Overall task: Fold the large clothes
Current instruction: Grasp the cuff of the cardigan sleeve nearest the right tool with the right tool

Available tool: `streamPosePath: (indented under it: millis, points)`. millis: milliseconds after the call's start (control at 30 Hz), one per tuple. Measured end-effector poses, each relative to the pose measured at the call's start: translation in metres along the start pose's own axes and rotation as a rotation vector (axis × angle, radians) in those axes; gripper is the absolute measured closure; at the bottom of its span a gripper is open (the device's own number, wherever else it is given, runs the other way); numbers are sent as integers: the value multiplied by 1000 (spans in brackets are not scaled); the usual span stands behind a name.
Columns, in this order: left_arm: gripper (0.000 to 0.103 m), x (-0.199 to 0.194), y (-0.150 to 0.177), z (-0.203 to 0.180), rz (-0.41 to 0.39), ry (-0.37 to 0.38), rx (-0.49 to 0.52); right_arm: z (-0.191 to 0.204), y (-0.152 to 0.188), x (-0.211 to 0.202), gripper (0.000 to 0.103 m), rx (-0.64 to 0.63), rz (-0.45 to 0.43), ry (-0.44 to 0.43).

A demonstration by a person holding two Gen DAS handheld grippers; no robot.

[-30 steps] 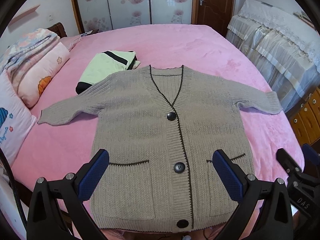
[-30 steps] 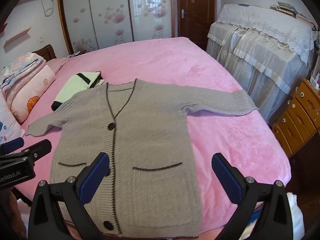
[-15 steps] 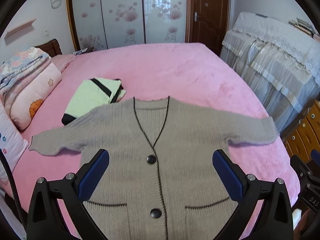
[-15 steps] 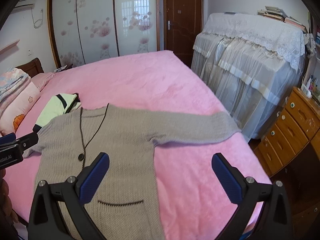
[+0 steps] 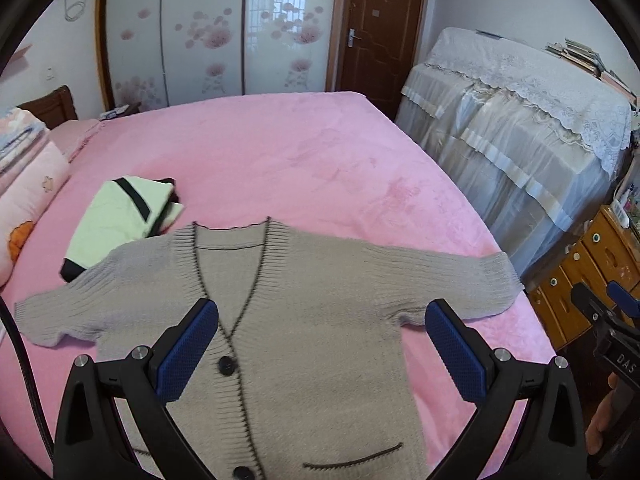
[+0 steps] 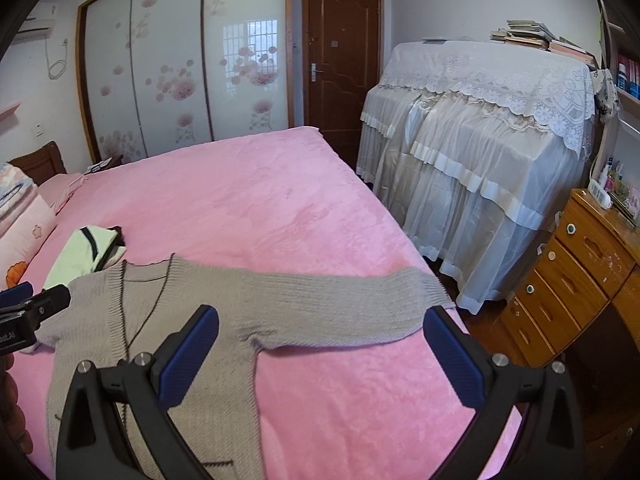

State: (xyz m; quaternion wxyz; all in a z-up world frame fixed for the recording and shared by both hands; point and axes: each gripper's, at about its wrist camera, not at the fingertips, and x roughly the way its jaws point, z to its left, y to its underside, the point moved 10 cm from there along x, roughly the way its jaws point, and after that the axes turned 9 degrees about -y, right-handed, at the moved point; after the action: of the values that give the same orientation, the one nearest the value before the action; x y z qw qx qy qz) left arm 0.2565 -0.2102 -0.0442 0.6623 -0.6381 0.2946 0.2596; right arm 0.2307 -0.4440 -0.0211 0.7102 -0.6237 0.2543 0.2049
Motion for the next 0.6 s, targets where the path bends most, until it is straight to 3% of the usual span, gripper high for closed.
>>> streamPosePath:
  millis: [233, 333, 467, 600]
  points:
    - [0, 79, 6, -32, 29, -140, 61, -71, -4, 52, 1, 97, 53, 35]
    - [0, 112, 14, -50, 61, -126, 65, -101, 5, 80, 3, 149, 104, 34]
    - [0, 145, 18, -76, 28, -144, 131, -133, 22, 117, 11, 243, 180, 21]
    - [0, 176, 30, -111, 55, -75, 184, -161, 48, 155, 15, 343, 236, 4]
